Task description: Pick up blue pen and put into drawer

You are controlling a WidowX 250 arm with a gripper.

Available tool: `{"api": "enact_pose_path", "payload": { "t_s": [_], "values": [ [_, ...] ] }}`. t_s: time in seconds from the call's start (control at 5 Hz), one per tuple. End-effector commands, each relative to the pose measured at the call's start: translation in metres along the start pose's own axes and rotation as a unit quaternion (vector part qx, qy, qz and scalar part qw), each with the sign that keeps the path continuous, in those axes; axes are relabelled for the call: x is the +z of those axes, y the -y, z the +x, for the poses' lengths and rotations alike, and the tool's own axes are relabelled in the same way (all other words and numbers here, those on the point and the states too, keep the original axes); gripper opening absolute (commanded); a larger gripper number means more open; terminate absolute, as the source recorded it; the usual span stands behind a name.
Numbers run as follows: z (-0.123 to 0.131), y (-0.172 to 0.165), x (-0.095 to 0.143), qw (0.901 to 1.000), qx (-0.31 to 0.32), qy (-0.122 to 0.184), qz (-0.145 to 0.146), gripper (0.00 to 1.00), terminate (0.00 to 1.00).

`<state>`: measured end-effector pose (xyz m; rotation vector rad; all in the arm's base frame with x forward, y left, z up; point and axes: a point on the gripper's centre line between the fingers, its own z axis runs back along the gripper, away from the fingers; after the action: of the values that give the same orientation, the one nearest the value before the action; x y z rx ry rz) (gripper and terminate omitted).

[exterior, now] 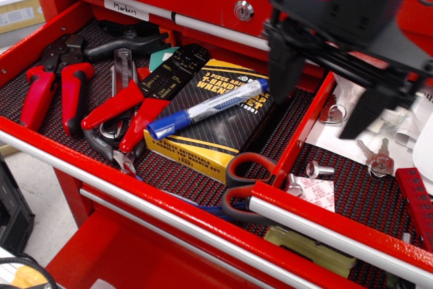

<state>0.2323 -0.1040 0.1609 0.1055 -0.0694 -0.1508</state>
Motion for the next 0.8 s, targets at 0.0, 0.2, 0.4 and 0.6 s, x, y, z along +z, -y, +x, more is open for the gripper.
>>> {"api": "enact_pose_path", "payload": {
  "t_s": [0.0, 0.2, 0.4, 0.6],
  "values": [
    [0.03, -0.063, -0.014, 0.9943, -0.077, 0.062, 0.039, 1.0, 0.0],
    [0.038, -0.078, -0.038, 0.9919, -0.09, 0.081, 0.039, 1.0, 0.0],
    [0.039, -0.08, -0.059, 0.9911, -0.094, 0.09, 0.027, 1.0, 0.0],
    [0.042, -0.088, -0.076, 0.9903, -0.102, 0.091, 0.022, 1.0, 0.0]
  ]
}}
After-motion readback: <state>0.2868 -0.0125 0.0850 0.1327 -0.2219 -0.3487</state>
